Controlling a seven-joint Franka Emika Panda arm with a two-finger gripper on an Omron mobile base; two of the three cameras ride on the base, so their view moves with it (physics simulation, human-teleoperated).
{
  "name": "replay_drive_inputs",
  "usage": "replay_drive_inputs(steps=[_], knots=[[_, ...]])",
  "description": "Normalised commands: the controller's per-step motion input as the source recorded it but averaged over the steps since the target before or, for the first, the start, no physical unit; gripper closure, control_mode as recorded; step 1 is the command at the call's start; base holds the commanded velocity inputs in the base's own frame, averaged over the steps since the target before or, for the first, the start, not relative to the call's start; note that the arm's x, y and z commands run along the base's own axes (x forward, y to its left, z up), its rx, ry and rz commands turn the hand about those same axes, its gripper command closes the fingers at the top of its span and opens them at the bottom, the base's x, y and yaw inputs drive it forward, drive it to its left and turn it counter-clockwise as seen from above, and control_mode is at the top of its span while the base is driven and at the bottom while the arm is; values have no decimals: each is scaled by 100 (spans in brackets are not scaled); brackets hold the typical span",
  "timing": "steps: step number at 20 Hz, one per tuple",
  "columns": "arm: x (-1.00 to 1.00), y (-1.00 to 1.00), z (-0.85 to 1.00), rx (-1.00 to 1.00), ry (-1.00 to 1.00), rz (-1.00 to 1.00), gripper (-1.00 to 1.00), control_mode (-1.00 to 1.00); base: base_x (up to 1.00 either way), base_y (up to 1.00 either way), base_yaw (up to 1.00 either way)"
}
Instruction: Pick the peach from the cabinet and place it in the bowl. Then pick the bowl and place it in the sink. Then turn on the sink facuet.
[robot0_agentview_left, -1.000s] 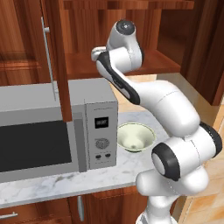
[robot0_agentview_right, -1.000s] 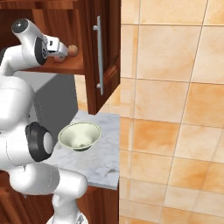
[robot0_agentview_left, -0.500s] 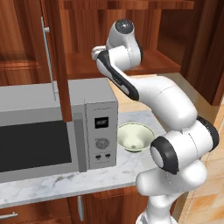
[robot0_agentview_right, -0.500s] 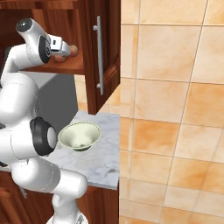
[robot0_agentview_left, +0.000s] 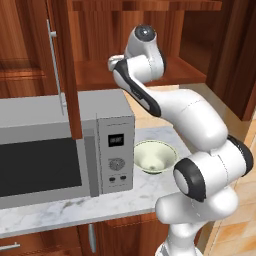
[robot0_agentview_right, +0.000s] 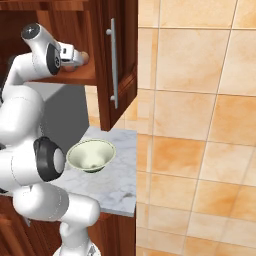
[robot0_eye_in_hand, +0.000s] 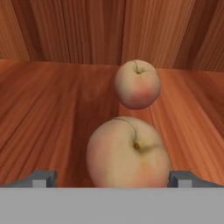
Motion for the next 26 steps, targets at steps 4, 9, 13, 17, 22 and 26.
replay_drive_inputs(steps=[4, 9, 13, 17, 22, 26], knots=[[23, 0, -10, 0, 0, 0, -100, -100, 0, 0, 0], [26, 0, -16, 0, 0, 0, -100, -100, 0, 0, 0], [5, 0, -9, 0, 0, 0, 100, -100, 0, 0, 0], [-18, 0, -1, 0, 0, 0, 100, -100, 0, 0, 0], [-96, 4, -4, 0, -7, 1, 100, -100, 0, 0, 0], [-100, 3, -16, -1, -5, 0, 100, -100, 0, 0, 0]])
